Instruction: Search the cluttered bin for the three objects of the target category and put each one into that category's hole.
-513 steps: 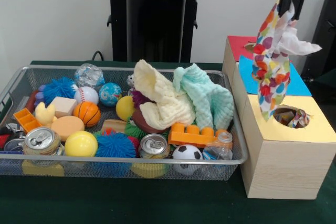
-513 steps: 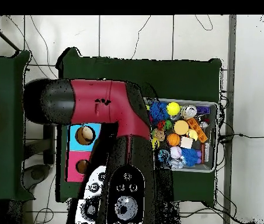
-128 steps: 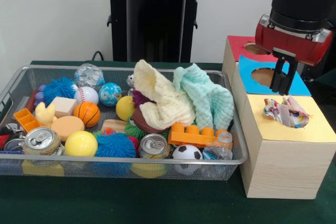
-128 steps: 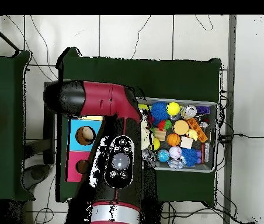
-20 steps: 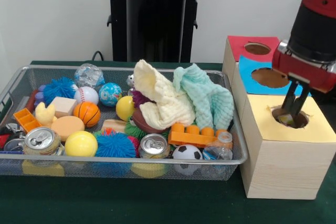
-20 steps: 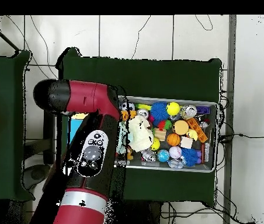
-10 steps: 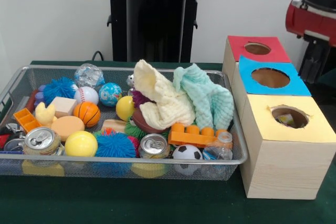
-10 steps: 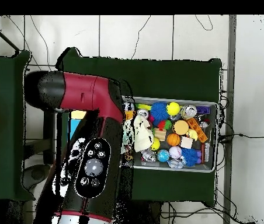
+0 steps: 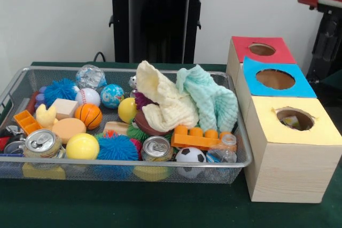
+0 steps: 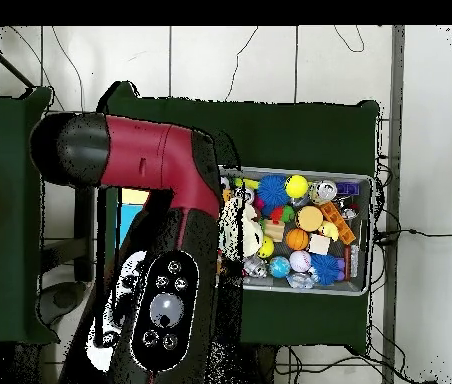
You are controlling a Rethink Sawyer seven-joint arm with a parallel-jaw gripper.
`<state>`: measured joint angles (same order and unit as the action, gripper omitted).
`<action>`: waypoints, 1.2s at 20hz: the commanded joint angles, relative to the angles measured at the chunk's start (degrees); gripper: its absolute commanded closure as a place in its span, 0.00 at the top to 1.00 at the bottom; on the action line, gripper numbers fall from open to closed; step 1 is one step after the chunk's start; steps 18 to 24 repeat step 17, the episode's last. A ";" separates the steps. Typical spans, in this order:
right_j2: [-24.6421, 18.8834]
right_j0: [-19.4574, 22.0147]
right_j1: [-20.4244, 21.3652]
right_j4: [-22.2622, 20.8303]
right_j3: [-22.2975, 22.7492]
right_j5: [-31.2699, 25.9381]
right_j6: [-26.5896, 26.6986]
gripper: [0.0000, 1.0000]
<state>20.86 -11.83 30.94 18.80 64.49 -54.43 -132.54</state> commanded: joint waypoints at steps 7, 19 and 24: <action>-2.20 3.13 0.47 -3.39 2.59 -0.74 -4.20 0.00; -1.22 2.77 -0.48 -4.30 -0.69 -4.67 -6.59 0.00; -1.22 2.77 -0.48 -4.30 -0.69 -4.67 -6.59 0.00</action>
